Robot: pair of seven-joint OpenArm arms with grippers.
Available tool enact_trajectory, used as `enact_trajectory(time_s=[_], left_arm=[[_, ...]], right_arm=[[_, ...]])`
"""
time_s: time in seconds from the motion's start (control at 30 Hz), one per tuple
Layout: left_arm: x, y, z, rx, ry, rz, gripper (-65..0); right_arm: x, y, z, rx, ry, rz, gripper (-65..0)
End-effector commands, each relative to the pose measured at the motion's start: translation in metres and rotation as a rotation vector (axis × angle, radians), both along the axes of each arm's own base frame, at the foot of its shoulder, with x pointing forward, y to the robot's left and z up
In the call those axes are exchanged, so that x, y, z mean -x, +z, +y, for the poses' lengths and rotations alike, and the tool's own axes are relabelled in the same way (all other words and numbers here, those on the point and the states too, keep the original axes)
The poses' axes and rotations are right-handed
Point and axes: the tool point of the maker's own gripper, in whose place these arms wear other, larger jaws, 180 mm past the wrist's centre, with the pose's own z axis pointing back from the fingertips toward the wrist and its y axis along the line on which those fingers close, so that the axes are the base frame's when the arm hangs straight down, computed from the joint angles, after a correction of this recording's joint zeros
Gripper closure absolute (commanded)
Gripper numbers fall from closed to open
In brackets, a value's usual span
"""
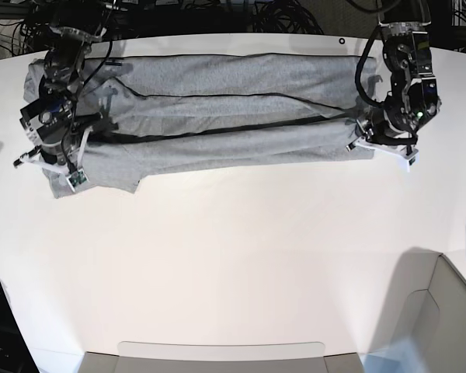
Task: Fold the T-shirt properly
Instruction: 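Fold the hem up over the shoulders with both grippers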
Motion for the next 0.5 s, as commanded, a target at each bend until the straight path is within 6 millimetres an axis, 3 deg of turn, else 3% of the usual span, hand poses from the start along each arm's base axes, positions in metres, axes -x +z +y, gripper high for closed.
enact_trajectory(time_s=[0.0, 0.2, 0.37, 0.47], left_arm=[[-0.006, 0.009, 0.005, -0.013, -0.001, -0.035, 0.0], [0.002, 0.025, -0.003, -0.031, -0.035, -0.083, 0.0], [0.004, 0.025, -0.003, -0.034, -0.036, -0.079, 0.0], [0.007, 0.023, -0.004, -0.033, -0.036, -0.072, 0.0]], right_arm=[[-0.001, 0.008, -0.001, 0.019, 0.009, -0.02, 0.0], [0.028, -0.002, 0.008, 0.014, 0.015, 0.02, 0.0], [0.043, -0.003, 0.015, 0.008, 0.017, 0.028, 0.0], [0.052, 0.001, 0.007, 0.011, -0.022, 0.018, 0.0]])
